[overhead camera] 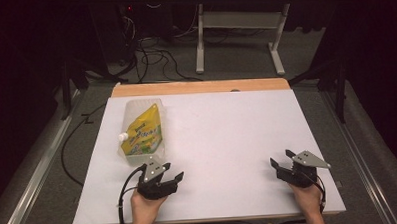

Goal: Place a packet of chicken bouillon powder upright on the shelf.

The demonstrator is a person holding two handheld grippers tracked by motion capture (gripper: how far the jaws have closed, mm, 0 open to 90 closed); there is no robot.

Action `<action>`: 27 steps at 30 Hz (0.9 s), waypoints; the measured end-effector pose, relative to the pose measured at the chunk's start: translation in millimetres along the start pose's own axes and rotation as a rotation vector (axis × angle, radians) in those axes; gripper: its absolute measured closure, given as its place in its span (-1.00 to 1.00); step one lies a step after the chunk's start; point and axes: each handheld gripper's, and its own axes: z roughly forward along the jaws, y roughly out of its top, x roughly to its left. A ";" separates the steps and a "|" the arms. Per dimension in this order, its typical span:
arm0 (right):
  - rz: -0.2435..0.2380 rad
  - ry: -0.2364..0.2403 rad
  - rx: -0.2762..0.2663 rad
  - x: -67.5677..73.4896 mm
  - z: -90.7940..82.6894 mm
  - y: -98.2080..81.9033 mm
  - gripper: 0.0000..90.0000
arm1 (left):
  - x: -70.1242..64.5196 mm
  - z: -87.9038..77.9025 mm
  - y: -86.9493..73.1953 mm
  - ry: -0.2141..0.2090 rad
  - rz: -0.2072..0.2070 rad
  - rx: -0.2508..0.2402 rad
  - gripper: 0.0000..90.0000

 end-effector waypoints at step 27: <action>-0.004 0.000 -0.024 -0.7 -1.8 -0.9 -0.26 | -18.1 57.8 8.4 0.065 0.066 0.039 -0.10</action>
